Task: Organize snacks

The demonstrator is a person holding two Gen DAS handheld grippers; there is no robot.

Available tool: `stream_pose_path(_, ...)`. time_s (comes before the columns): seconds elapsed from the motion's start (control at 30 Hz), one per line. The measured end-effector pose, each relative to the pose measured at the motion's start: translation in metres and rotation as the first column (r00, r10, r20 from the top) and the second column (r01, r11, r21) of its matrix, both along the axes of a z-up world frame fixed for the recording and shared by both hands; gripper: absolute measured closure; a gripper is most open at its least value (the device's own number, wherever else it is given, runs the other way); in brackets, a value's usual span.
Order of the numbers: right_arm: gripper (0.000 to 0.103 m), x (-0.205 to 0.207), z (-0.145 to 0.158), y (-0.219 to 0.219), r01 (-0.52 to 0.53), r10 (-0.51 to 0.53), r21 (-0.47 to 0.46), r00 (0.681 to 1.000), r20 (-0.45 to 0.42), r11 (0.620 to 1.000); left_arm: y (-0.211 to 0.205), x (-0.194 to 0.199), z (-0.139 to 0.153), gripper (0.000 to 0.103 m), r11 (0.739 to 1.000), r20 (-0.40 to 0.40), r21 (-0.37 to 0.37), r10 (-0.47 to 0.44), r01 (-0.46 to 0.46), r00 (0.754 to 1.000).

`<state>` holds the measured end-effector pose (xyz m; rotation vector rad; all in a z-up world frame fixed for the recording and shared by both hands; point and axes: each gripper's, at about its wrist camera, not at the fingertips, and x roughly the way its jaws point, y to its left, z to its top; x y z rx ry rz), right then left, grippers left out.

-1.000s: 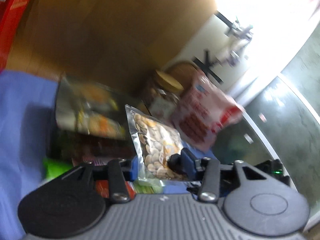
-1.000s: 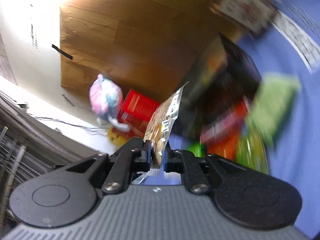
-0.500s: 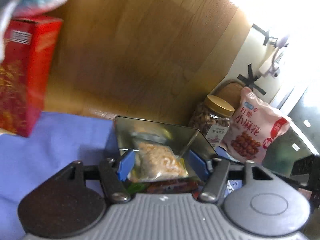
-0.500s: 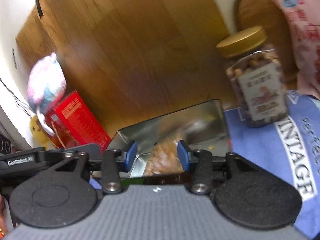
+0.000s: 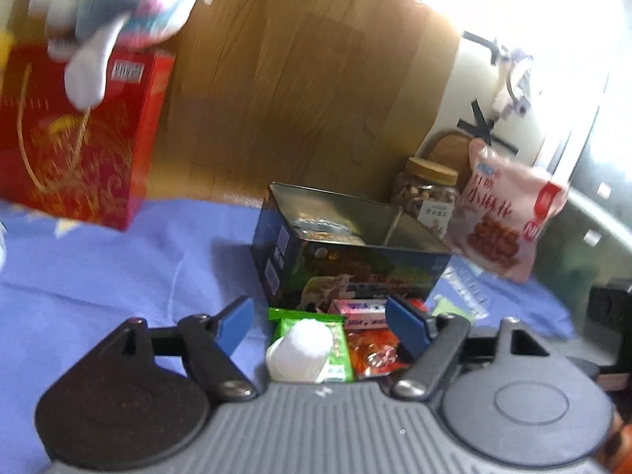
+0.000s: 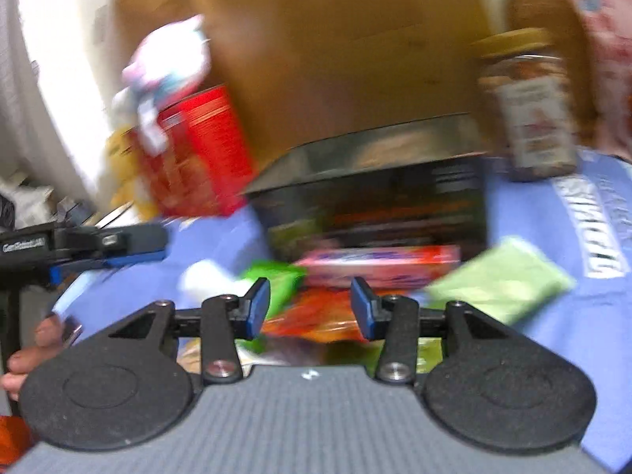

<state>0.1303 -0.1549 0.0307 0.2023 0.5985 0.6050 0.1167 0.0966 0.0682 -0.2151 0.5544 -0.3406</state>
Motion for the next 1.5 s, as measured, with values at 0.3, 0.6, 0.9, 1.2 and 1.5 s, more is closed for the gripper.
stream_pose_path(0.3,0.055,-0.01,-0.01,0.052,-0.087,0.1,-0.156,0.992,0.077,0.984,-0.016,0.021,-0.019,0.071,0.991,-0.08,0.133,0.027,-0.016,0.996)
stream_pose_path(0.6,0.065,-0.01,-0.007,0.081,-0.055,0.108,-0.253,0.973,0.202,0.966,-0.007,0.033,0.009,0.072,0.999,-0.08,-0.046,-0.032,0.029,0.996)
stream_pose_path(0.9,0.065,0.047,0.038,0.073,0.068,-0.006,-0.206,0.958,0.286,0.976,-0.034,0.106,0.049,0.069,1.0,0.001,-0.014,0.016,-0.016,1.0)
stream_pose_path(1.2,0.061,0.04,0.04,-0.037,0.196,-0.206,0.077,0.966,0.154,0.978,-0.039,0.092,0.038,0.06,0.999,0.031,0.004,0.037,-0.037,0.999)
stream_pose_path(1.5,0.061,0.062,0.002,-0.073,0.261,-0.255,0.076,0.964,-0.079,0.962,-0.076,0.082,-0.012,0.057,0.998,-0.128,0.042,-0.039,0.044,0.991)
